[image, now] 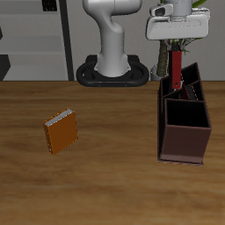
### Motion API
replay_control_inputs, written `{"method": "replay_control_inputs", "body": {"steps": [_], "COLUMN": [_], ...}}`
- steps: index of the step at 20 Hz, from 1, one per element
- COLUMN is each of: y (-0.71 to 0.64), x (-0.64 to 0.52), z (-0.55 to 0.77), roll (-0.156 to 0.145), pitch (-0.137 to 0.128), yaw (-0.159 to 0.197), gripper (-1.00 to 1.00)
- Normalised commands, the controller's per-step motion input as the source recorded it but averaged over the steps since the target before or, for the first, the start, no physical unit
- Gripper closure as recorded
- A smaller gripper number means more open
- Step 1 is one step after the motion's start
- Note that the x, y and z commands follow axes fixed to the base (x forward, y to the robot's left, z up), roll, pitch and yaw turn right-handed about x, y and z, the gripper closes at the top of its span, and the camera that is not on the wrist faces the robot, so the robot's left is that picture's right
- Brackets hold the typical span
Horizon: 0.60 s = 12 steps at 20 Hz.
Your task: Place the left red book into the left desk caddy's back compartment and place the striped book into the left desk caddy's left compartment and place the right red book into the left desk caddy's front compartment
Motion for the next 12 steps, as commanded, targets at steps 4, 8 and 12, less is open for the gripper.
{"method": "replay_control_inputs", "body": {"steps": [4, 8, 12], "y": [0.06, 0.02, 0.05], "x": [-0.03, 0.06, 0.07], "z": [0.01, -0.06, -0.03], "roll": [0.014, 0.004, 0.005], "pitch": [-0.011, 0.008, 0.010], "yaw": [-0.008, -0.009, -0.015], "gripper": [1.00, 1.00, 1.00]}}
